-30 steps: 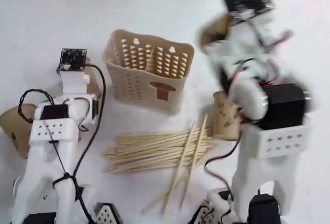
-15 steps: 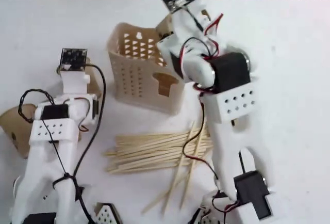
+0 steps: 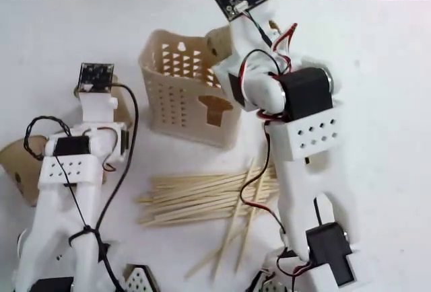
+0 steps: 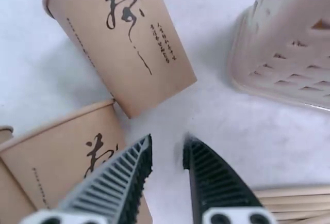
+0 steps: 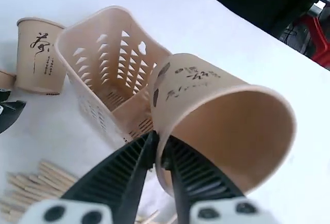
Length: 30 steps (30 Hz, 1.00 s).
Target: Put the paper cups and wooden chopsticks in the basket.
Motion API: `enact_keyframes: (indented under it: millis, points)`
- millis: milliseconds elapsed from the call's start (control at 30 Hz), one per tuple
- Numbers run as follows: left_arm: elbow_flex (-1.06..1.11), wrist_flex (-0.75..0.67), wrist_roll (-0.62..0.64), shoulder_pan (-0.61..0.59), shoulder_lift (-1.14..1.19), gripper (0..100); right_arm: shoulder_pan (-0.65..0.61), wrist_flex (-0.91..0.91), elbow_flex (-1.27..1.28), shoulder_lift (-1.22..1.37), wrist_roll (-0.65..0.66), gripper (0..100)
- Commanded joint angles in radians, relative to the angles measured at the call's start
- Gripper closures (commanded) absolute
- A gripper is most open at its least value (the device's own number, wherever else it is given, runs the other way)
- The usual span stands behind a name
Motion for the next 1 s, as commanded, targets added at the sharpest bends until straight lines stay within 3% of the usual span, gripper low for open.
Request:
enact_keyframes:
  millis: [0,500,733,967]
  points:
    - [-0.006,-0.02,0.011,0.016,-0.03,88,-0.001,0.048,-0.063,-0.015,-0.002,98.1]
    - [-0.008,-0.02,0.011,0.018,-0.03,88,-0.012,0.102,-0.144,-0.054,0.011,98.1]
    - [-0.008,-0.02,0.011,0.018,-0.03,88,-0.124,0.101,0.052,-0.143,0.083,98.1]
    - [-0.006,-0.02,0.011,0.018,-0.03,88,-0.125,0.084,0.075,-0.14,0.13,98.1]
